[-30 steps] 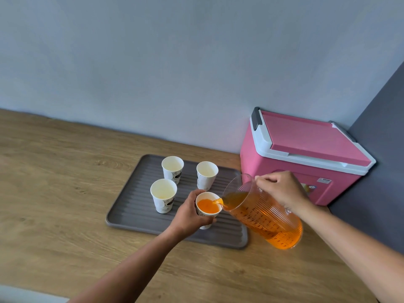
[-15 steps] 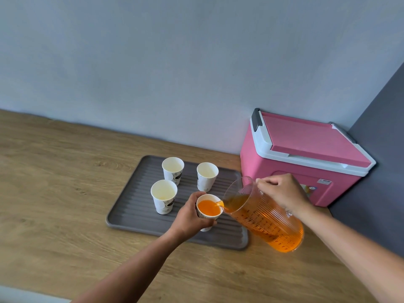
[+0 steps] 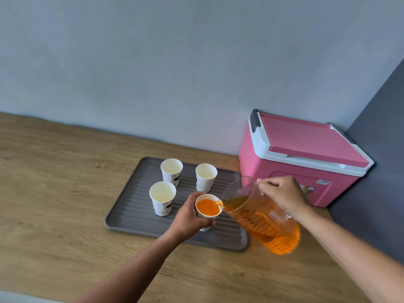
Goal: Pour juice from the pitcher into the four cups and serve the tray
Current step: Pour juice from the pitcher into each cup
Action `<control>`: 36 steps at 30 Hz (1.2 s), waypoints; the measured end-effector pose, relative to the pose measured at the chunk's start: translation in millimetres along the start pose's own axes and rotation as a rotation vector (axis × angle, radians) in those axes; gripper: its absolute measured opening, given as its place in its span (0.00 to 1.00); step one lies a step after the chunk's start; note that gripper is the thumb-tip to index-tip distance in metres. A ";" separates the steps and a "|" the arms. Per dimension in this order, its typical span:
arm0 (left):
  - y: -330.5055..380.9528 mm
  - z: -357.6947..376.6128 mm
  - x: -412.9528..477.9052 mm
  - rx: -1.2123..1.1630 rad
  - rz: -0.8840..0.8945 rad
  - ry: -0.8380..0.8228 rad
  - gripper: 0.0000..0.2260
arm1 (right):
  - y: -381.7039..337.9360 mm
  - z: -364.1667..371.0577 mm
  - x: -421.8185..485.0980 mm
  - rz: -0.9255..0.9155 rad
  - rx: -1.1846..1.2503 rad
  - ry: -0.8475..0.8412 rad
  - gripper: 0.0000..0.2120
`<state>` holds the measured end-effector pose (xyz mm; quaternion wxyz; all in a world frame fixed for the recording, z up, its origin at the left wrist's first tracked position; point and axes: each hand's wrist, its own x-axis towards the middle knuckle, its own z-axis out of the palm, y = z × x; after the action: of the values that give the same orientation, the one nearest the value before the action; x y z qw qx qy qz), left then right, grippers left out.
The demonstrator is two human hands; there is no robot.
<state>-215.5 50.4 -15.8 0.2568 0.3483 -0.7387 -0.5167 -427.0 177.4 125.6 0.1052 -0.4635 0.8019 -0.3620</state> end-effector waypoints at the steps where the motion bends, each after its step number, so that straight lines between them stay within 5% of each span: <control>1: 0.1 -0.4 0.7 0.000 0.003 0.007 0.35 | 1.4 0.2 0.3 0.009 0.017 0.004 0.13; 16: -3.0 -5.0 15.6 0.002 -0.024 0.051 0.34 | 4.2 4.6 -0.5 0.193 0.337 0.231 0.21; 30: -4.6 -6.0 7.2 0.072 -0.041 0.127 0.46 | -6.7 6.6 1.0 0.130 0.387 0.216 0.23; 36: 14.5 -25.3 -27.6 0.165 0.120 0.310 0.27 | -11.2 10.1 4.0 0.117 0.379 0.179 0.22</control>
<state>-183.1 60.4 5.8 0.3684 0.3992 -0.7497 -0.3781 -416.7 165.8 126.6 0.1397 -0.3543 0.7512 -0.5392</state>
